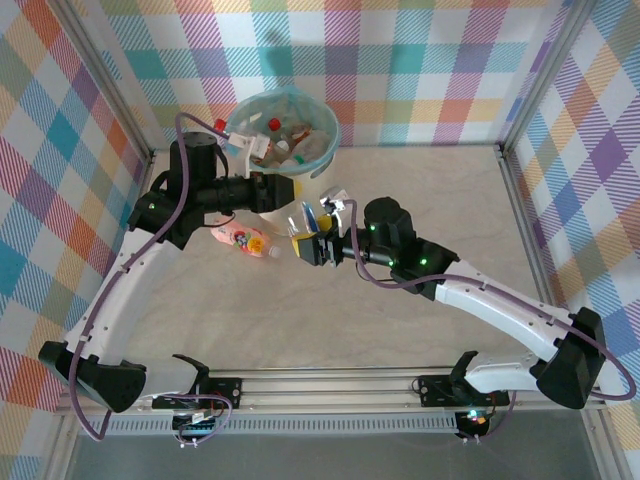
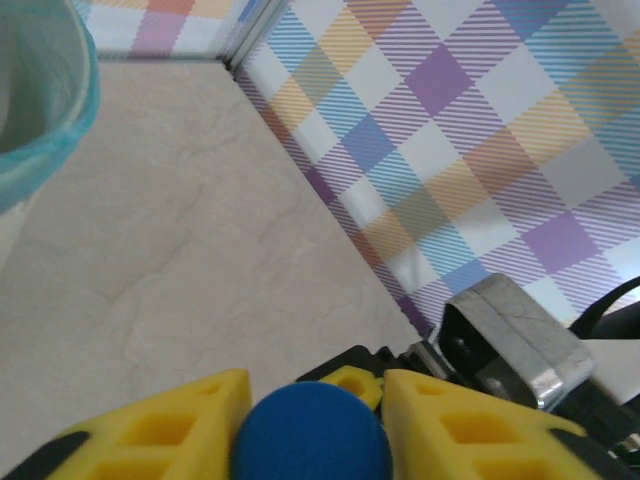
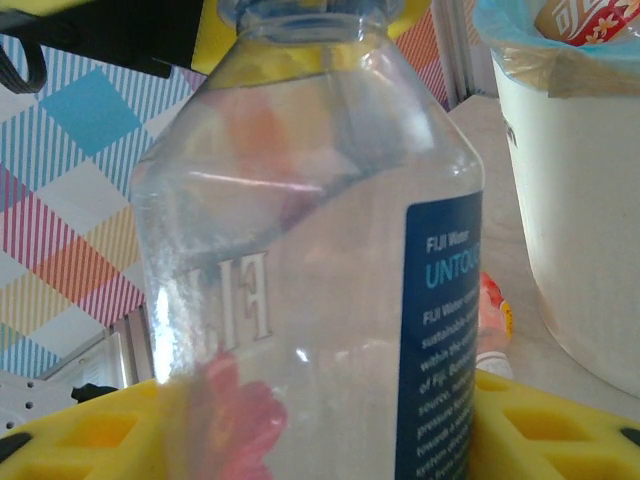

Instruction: Put the plastic bottles in the bin

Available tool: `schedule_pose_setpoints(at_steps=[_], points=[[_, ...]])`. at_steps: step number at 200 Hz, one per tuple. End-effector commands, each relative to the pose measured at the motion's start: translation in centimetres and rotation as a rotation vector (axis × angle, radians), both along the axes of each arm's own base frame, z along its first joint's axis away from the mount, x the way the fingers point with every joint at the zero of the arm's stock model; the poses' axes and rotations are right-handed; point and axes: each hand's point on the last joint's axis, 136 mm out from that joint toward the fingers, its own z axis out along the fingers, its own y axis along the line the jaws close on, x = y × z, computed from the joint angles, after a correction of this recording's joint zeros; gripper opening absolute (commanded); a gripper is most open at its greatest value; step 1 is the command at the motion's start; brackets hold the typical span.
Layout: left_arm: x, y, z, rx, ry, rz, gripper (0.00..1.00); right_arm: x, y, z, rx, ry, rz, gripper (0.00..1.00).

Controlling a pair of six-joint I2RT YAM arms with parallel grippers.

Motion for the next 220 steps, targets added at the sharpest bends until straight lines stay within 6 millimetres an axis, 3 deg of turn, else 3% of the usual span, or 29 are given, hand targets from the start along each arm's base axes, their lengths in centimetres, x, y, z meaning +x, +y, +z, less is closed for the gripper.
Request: schedule_pose_setpoints(at_steps=[1,33,52,70,89,113,139,176,220], points=[[-1.0,-0.3,1.3,-0.015,-0.035,-0.033,0.32,0.3,0.5,2.2,0.048,-0.046,0.006,0.59],[-0.4,0.3,2.6,-0.016,-0.077,0.020,0.19,0.5,0.4,2.9,0.044,-0.067,-0.002,0.63],[0.9,1.1,4.3,-0.026,-0.129,0.117,0.00,1.5,-0.2,3.1,0.018,-0.093,-0.061,0.76],[3.0,2.8,6.8,-0.039,-0.195,0.274,0.00,3.7,-1.8,3.1,-0.017,-0.127,-0.214,0.92],[5.3,5.1,9.2,-0.012,-0.273,0.448,0.00,5.8,-4.3,3.6,-0.036,-0.166,-0.395,0.99],[8.2,7.6,12.0,0.030,-0.376,0.626,0.00,7.5,-7.6,4.8,-0.058,-0.221,-0.587,1.00],[12.2,8.8,14.0,0.048,-0.444,0.754,0.00,8.1,-9.0,5.9,-0.060,-0.256,-0.644,1.00],[18.5,8.9,13.8,0.131,-0.481,0.851,0.00,7.8,-9.5,6.9,-0.040,-0.266,-0.642,1.00],[24.4,7.3,9.9,0.248,-0.504,0.862,0.00,7.2,-10.1,6.9,-0.031,-0.260,-0.638,1.00]])
